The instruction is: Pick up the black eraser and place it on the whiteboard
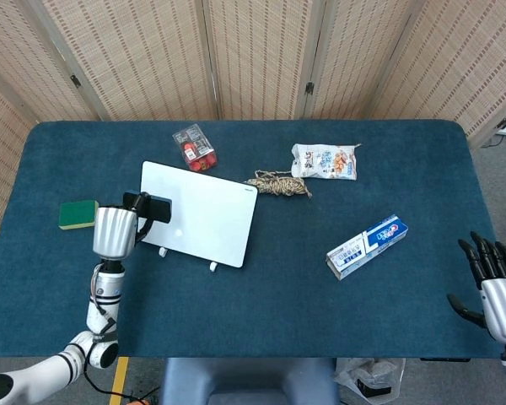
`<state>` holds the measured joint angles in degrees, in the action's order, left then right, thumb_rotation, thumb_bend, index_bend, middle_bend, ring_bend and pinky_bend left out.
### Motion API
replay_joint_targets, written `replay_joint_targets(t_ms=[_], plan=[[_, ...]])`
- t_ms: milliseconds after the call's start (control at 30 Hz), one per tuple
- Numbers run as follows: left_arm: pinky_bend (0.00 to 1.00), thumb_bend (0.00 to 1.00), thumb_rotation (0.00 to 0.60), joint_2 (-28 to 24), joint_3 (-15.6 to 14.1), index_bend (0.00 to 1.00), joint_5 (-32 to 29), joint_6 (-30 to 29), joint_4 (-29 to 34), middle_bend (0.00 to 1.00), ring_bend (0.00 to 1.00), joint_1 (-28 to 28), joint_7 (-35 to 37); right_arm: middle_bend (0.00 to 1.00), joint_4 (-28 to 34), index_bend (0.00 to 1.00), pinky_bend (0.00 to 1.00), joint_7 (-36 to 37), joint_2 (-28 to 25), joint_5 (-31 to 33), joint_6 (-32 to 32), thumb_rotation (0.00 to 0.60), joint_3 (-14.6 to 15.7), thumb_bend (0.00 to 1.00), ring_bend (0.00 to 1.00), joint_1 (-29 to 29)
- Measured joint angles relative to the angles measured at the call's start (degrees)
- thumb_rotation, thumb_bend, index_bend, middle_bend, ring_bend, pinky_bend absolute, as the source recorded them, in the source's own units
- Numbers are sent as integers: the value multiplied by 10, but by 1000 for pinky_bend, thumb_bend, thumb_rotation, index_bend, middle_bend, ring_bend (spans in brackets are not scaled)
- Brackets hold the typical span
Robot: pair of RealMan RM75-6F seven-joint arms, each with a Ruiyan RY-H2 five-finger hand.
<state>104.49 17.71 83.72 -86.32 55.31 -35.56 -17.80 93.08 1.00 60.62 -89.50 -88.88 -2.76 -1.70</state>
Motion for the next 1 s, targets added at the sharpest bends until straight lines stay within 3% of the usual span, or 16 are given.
replay_joint_targets(t_ms=[400,1000], plan=[[1000,274,600,67,9,515,-22,51,-108,1000,1000,-58,28,0,-4,0,10,15,-5,-1,3,600,1,268,0,-1],[1000,274,600,111,6,478,-41,83,-187,1000,1000,-97,48,0,-6,0,10,18,-5,-3,0,600,2,267,0,1]])
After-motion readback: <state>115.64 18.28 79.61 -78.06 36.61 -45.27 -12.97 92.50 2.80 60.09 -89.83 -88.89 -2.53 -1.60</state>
